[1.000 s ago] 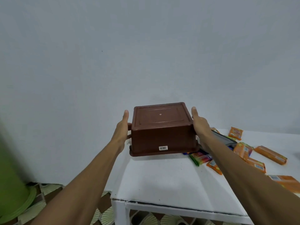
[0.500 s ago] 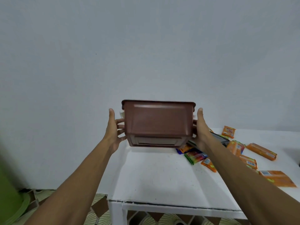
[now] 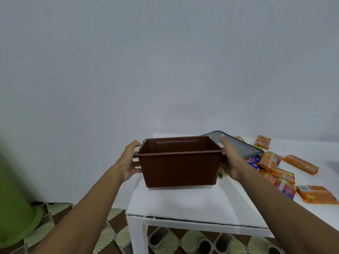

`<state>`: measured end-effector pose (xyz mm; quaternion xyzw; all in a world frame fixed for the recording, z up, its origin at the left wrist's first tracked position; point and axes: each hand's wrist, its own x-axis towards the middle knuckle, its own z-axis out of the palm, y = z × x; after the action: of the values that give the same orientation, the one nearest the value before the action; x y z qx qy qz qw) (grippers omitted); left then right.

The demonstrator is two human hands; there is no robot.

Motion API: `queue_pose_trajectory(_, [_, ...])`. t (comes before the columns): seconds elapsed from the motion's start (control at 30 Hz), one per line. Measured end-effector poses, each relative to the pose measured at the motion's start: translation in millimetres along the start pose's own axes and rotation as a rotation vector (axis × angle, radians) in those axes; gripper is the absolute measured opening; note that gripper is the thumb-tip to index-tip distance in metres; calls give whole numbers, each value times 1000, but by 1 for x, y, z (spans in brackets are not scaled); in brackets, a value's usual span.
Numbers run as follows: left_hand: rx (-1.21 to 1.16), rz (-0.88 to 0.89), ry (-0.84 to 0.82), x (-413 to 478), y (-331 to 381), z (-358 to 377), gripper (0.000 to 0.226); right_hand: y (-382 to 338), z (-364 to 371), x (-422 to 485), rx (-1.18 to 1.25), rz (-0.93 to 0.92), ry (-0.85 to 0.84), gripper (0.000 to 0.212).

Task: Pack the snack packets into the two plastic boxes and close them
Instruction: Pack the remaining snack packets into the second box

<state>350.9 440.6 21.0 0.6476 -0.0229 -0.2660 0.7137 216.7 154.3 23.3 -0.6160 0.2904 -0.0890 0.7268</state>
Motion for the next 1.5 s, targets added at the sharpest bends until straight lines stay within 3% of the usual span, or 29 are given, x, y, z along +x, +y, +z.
queue_pose_trajectory(0.17, [347,38,84,7,-5,7,55,8,-7,0,-179,29,102,47])
queue_pose_trajectory(0.3, [661,123,234,20,-15,6,63,17,-12,-4,-410,19,167,46])
queue_pose_trajectory(0.5, [1018,303,180,28,-31,10,81,27,0,2,-613,-154,179,56])
queue_pose_trajectory(0.67, [1141,398,190,34,-33,13,94,31,-5,5,-805,-253,156,51])
queue_pose_trajectory(0.8, [1283,328,186,38,-33,18,90,33,-14,17,-1004,-290,212,52])
queue_pose_trajectory(0.93, [1422,354,193,33,-30,26,92,31,-22,22,-925,-346,201,45])
queue_pose_trajectory(1.0, [1472,461,182,29,-25,37,86,30,-28,20,-866,-374,227,47])
queue_pose_trajectory(1.1, [1420,605,44,23,-19,69,75,27,-45,13,-800,-402,224,39])
queue_pose_trajectory(1.17, [1327,603,-96,20,-18,98,69,25,-67,8,-829,-417,200,32])
queue_pose_trajectory(1.33, [1281,718,-256,20,-26,185,49,35,-156,-1,-1044,-382,190,25])
queue_pose_trajectory(1.5, [1256,874,-329,16,-46,278,37,73,-253,-11,-1453,-215,-10,42])
